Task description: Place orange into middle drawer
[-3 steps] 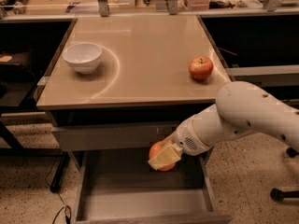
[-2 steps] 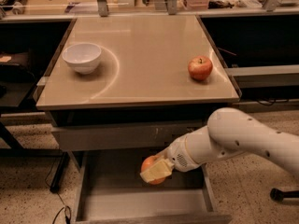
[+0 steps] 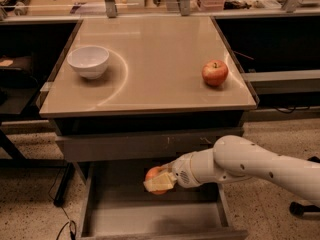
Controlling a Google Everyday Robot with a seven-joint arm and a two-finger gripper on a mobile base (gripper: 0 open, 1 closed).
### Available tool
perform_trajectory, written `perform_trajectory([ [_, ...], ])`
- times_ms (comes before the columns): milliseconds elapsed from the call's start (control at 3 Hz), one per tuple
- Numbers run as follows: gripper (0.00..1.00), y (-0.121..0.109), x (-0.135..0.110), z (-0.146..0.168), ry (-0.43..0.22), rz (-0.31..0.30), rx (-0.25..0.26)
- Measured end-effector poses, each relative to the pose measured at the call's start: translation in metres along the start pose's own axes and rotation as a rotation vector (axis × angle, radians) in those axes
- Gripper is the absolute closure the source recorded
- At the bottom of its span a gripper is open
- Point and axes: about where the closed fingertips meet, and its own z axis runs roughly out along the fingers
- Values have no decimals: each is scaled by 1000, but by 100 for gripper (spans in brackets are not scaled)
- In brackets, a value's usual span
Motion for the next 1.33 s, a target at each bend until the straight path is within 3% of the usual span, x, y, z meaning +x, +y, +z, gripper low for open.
perform_trajectory([
  [667,100,-3,9,15,-4,10,0],
  [1000,100,-17,41,42,0,47,45],
  [1333,100,-44,57,57,-16,68,137],
])
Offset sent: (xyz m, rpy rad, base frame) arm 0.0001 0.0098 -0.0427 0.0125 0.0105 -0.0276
